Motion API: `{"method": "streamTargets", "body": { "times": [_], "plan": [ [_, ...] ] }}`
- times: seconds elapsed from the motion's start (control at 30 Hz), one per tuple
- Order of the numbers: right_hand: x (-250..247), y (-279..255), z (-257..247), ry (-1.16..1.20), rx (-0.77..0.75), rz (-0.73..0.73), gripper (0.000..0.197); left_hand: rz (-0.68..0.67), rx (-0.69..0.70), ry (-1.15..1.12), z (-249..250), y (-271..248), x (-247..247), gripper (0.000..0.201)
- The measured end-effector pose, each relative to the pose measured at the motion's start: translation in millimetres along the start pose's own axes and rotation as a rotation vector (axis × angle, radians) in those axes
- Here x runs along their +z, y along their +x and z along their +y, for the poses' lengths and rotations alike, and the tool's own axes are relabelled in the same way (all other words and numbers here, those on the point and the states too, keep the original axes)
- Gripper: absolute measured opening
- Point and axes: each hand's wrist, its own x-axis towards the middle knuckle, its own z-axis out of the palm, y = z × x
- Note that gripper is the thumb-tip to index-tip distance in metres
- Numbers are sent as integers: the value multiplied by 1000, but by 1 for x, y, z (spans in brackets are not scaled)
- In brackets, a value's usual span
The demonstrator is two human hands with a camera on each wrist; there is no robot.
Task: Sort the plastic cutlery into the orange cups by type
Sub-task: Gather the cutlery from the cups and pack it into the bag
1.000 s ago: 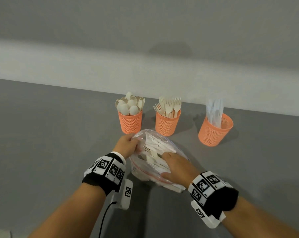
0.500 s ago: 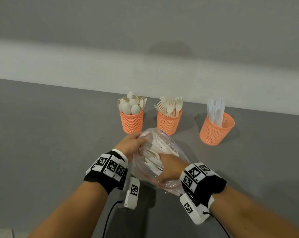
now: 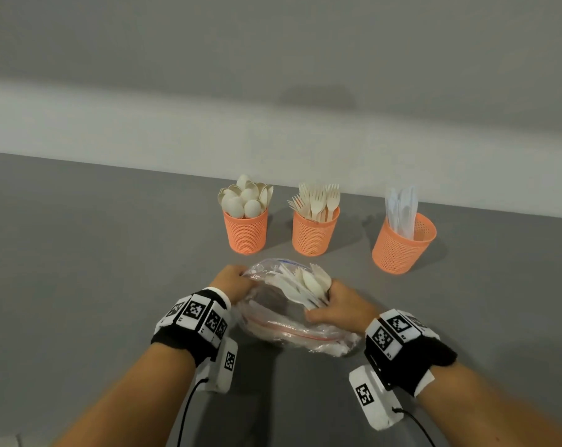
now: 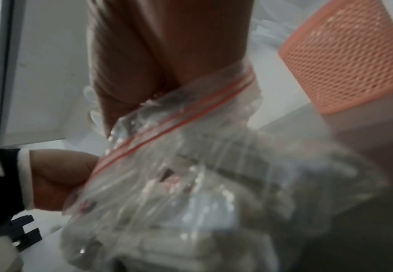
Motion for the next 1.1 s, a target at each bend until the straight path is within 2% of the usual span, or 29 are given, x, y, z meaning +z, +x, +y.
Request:
{"method": "streamTargets", "body": {
  "times": [0.13, 0.27, 0.4, 0.53, 0.67, 0.73, 0.8, 0.87, 0.93, 0.97, 1.0, 1.1],
  "plan": [
    [-15, -3, -3, 264, -81, 100, 33, 34, 3, 41, 1, 8, 1, 12],
    [-29, 1, -11, 535, -130, 249, 21, 58, -5, 177, 0, 13, 6, 25],
    [-50, 2, -19, 867, -204, 277, 16, 75, -46, 269, -4, 19, 9, 32],
    [-61, 0, -17, 1079, -222, 327, 13, 99, -1, 395, 1, 23, 11, 33],
    [-67, -1, -10, 1046, -199, 451, 9, 75, 1, 491, 2, 20, 14, 31],
    [-70, -4, -9, 979, -197, 432, 10, 18, -38, 493, 0, 18, 14, 33],
    [-73, -6, -10, 927, -219, 378, 13, -51, -61, 529, 4, 13, 10, 42],
    [-74, -7, -13, 909, -233, 329, 16, -10, 2, 621, 15, 4, 6, 63],
    [-72, -6, -16, 927, -219, 287, 15, 96, 166, 543, 39, -15, 4, 80],
    [-70, -6, -19, 939, -213, 261, 13, 91, 271, 430, 54, -25, 4, 85],
    [-67, -5, -23, 948, -212, 230, 11, 19, 352, 303, 68, -34, 7, 90],
    [-52, -7, -38, 932, -185, 118, 10, -389, 439, -154, 95, -45, 21, 97]
  ]
}}
